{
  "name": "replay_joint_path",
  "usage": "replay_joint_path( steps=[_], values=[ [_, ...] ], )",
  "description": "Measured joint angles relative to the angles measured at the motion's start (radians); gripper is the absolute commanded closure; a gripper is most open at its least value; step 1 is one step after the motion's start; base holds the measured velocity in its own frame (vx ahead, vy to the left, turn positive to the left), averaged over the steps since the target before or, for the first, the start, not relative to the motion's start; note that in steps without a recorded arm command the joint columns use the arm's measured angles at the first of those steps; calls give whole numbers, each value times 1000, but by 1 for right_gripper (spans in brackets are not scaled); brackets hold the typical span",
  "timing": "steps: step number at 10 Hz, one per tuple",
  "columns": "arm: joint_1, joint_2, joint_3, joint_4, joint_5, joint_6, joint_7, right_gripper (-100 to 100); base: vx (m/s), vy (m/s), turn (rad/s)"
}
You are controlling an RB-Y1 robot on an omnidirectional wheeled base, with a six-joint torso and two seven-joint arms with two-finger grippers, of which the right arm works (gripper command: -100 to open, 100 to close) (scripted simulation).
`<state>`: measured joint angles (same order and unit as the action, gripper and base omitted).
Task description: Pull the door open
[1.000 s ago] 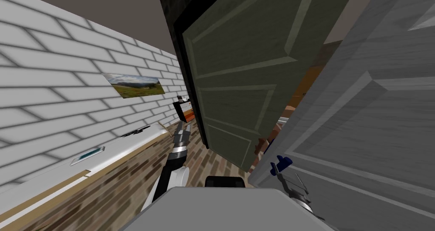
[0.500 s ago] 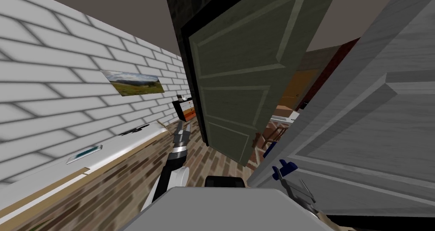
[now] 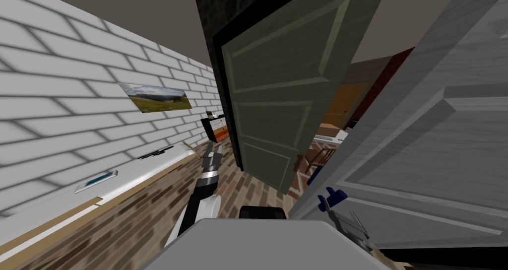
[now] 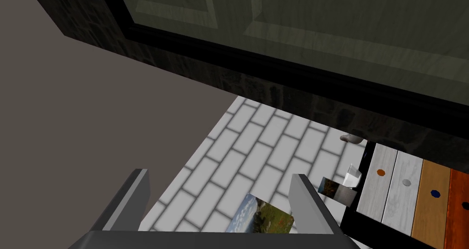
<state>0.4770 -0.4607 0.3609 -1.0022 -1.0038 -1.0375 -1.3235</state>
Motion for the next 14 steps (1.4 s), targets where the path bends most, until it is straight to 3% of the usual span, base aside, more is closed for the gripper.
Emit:
replay_joint_path(
  steps=[3, 5, 14],
  values=[
    [-20, 6, 0, 22, 1, -4, -6, 100, -35, -2, 83],
    [-35, -5, 32, 5, 29, -25, -26, 100, -209, -38, 190],
    [-39, -90, 169, -29, 141, -94, -127, 100, -217, -49, 158]
  ],
)
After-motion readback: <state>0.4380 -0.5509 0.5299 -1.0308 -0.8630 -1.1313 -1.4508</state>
